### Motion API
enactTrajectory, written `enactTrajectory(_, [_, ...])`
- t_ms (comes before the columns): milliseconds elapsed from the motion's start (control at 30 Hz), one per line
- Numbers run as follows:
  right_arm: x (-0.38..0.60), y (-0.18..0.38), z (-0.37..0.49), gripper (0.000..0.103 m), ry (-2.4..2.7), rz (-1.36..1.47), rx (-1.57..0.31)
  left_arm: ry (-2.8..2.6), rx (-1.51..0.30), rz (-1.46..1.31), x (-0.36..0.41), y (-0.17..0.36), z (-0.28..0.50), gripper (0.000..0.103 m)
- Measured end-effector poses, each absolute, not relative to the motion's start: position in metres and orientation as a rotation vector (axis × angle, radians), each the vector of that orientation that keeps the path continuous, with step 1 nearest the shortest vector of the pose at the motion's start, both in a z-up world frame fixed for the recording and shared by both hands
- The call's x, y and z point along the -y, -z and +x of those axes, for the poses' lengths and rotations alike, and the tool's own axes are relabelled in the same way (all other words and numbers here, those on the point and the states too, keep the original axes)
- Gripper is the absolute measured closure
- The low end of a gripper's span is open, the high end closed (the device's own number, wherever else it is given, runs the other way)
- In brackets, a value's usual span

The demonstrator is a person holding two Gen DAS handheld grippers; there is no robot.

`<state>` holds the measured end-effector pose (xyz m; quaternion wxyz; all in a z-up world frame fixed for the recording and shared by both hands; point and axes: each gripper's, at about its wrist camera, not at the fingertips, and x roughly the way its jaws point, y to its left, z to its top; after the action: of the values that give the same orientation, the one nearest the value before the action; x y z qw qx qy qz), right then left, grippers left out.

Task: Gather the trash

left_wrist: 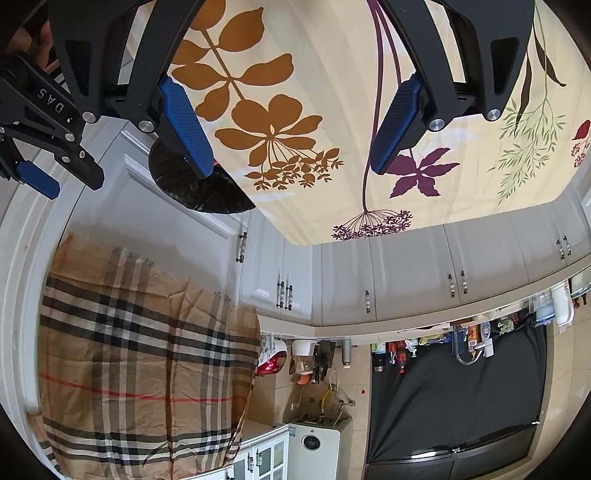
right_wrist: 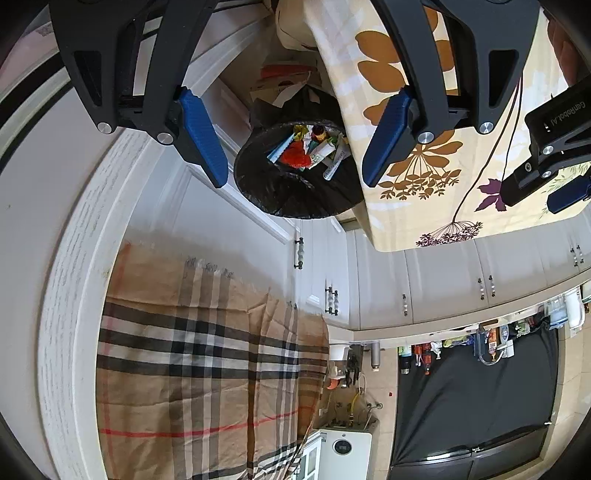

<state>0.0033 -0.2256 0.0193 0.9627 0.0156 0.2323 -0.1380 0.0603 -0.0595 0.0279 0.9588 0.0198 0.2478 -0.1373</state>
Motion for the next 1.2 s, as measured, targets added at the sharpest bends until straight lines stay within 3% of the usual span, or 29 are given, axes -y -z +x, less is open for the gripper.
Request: enactTrajectory(1200, [0.2249,-0.0210,0.0008,0.030,0.281,0.031,-0.469,0.278,-0.501,0.030,0.0587,-0.0310,0.0581,0.019])
